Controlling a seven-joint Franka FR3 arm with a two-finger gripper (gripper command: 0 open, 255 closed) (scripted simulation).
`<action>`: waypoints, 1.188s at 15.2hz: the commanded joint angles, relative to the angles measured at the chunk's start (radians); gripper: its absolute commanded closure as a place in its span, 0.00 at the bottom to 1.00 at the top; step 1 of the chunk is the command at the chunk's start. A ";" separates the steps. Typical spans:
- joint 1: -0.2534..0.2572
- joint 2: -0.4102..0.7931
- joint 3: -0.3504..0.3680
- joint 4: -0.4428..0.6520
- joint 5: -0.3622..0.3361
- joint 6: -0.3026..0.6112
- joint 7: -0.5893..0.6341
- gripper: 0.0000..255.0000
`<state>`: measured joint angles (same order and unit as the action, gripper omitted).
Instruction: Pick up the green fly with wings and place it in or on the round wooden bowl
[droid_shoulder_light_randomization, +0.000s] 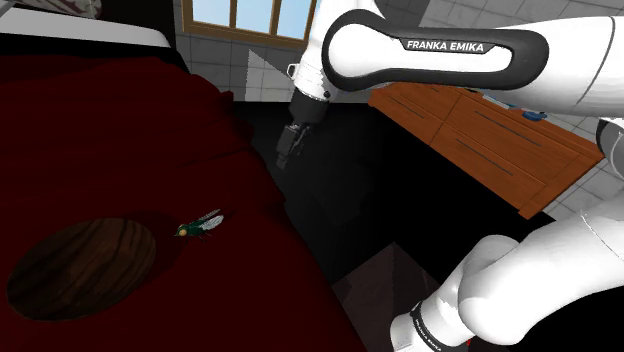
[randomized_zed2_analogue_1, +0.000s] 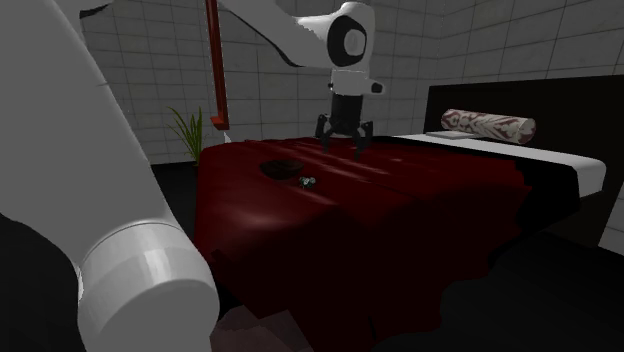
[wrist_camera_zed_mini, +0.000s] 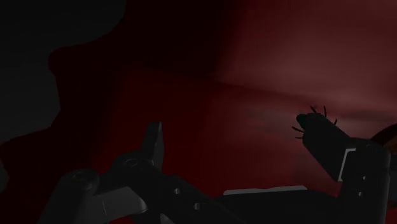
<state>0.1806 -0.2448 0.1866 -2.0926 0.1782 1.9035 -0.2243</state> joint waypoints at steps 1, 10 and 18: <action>0.017 0.060 0.017 0.028 0.003 0.020 -0.018 0.00; 0.098 0.327 0.102 0.197 -0.014 0.065 -0.068 0.00; 0.159 0.495 0.148 0.301 -0.045 0.095 -0.090 0.00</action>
<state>0.3365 0.2392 0.3333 -1.7906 0.1350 1.9881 -0.3137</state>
